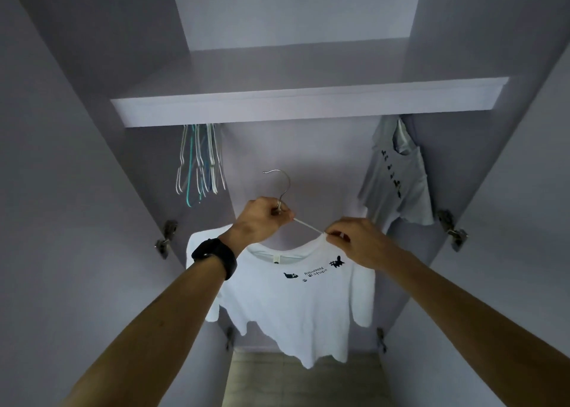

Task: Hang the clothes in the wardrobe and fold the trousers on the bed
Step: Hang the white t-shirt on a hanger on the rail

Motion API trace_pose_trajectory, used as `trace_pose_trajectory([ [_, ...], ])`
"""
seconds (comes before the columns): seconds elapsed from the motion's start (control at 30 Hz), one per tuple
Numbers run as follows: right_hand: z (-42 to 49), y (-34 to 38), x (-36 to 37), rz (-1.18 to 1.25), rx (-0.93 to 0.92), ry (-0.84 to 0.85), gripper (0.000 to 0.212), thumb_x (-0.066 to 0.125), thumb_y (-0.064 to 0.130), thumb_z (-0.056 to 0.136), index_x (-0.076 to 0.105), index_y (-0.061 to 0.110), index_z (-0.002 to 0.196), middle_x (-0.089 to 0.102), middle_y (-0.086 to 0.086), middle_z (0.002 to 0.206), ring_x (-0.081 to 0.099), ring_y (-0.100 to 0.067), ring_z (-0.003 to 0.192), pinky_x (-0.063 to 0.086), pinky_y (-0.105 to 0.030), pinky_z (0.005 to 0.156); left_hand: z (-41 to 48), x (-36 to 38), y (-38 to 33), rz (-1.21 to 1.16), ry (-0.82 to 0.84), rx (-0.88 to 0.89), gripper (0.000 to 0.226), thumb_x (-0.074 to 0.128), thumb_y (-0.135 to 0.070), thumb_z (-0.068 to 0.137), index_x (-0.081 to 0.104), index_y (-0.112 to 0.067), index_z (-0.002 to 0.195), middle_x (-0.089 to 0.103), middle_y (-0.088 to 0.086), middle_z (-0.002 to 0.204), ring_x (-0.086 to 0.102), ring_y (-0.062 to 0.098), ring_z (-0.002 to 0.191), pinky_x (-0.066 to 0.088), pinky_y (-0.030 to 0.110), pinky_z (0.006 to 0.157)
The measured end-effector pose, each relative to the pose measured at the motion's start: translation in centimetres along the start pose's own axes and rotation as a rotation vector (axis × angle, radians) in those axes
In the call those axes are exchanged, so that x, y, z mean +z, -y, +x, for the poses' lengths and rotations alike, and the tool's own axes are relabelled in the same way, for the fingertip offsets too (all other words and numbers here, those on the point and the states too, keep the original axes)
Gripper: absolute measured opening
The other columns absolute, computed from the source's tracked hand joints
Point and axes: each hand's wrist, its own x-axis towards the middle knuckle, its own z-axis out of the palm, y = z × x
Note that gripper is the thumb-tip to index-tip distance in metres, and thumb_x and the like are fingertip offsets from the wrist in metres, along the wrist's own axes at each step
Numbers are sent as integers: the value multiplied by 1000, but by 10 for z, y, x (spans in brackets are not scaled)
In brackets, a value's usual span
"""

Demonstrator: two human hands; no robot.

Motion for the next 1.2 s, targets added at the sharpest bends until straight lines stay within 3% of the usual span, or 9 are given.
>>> trace_pose_trajectory([
  [0.1,-7,5,8,-64,46,-11,12,64,14,97,69,5,100,69,-9,94,65,-29,84,50,-39,81,5,10,5,11,-99,71,10,75,-33,89,66,-28,87,60,-16,72,55,-3,67,38,8,63],
  [0.17,-15,7,13,-88,96,-34,12,62,14,98,67,3,100,67,-10,93,63,-29,84,46,-33,78,7,17,7,19,-124,107,18,75,-36,87,64,-28,98,56,-15,75,56,-3,70,39,7,66],
  [0.3,-29,6,22,-146,231,-6,16,55,18,101,65,6,104,66,-10,97,61,-27,90,46,-35,80,8,21,21,168,-116,184,44,71,-40,90,58,-25,130,59,-4,120,55,16,114,45,29,98],
  [0.4,-30,0,19,-181,322,18,18,51,19,103,63,6,104,66,-11,98,62,-29,90,48,-39,82,10,11,24,288,-170,273,54,67,-34,93,49,-23,143,47,2,142,47,25,130,41,36,104],
  [0.53,-20,-9,9,-241,419,22,20,48,20,103,62,6,106,66,-11,102,63,-26,92,49,-35,82,21,-19,-9,320,-509,426,72,68,-27,91,34,-16,153,27,12,160,35,35,141,35,48,111],
  [0.6,-12,-12,3,-257,469,33,21,47,21,103,62,7,108,66,-10,104,63,-25,96,49,-32,83,31,-34,-32,404,-620,529,76,65,-30,91,30,-14,156,21,14,163,28,37,145,28,54,115],
  [0.8,20,-23,-28,-255,594,23,18,51,16,100,63,4,106,66,-10,100,65,-25,99,41,-25,76,73,-46,-85,671,-659,595,76,42,-48,98,12,-20,162,5,8,169,3,29,155,-2,56,122],
  [0.97,40,-48,-45,-242,650,-43,22,51,19,100,66,5,95,69,-9,94,64,-22,87,41,-24,70,115,-17,-104,676,-695,567,68,26,-52,103,9,-23,162,3,4,169,1,26,156,-2,58,122],
  [1.2,75,-111,-53,-101,729,-185,24,51,27,101,68,10,102,73,-7,99,66,-23,90,50,-28,76,165,0,-100,684,-1041,669,63,30,-49,105,19,-22,161,14,5,168,7,28,155,-10,53,121],
])
